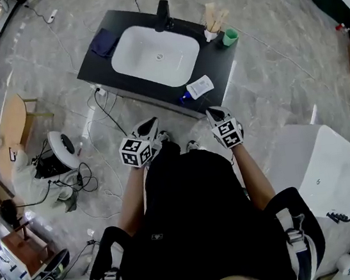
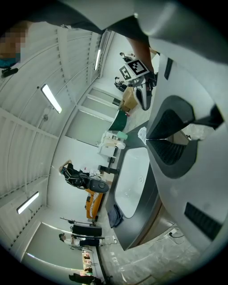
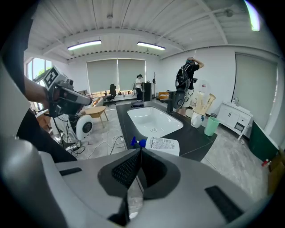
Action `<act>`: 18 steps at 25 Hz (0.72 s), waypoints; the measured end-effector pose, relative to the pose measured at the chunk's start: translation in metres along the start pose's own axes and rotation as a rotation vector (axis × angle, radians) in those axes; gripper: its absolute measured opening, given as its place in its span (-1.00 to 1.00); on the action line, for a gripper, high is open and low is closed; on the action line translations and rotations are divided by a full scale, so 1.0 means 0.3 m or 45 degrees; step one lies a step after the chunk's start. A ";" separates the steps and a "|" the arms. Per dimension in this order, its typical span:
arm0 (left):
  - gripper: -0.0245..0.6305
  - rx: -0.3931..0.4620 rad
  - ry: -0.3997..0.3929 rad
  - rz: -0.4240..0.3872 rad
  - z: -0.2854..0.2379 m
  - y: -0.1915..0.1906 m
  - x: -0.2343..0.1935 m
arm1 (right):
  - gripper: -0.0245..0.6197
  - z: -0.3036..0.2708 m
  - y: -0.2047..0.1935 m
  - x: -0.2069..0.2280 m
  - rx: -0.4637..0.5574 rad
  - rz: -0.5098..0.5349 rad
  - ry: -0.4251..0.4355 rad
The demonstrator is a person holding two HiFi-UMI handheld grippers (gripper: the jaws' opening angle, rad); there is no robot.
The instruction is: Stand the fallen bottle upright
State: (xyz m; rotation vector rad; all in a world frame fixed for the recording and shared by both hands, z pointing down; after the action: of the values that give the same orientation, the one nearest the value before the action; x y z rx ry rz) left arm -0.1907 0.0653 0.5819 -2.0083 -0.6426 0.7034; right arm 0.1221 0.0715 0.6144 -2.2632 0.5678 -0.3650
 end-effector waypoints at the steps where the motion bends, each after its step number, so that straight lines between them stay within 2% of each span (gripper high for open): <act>1: -0.88 0.003 -0.012 -0.004 -0.008 0.009 -0.012 | -0.73 -0.007 0.002 -0.003 -0.004 -0.004 -0.007; 18: -0.88 -0.029 -0.186 -0.048 -0.067 0.075 -0.224 | -0.73 -0.127 0.099 -0.109 -0.051 -0.053 -0.077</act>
State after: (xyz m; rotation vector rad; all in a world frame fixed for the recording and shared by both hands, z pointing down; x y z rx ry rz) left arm -0.2205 -0.0020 0.5869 -1.9731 -0.7757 0.8289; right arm 0.0692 0.0465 0.6154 -2.3191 0.5013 -0.3077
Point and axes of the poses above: the fingertips, and each gripper's own axes: z backward along the fingers, x to its right, y out of its top, the point moved 10 cm from there along z, backward along the fingers, and after that the axes turned 8 degrees about -z, right-handed, at the moved point
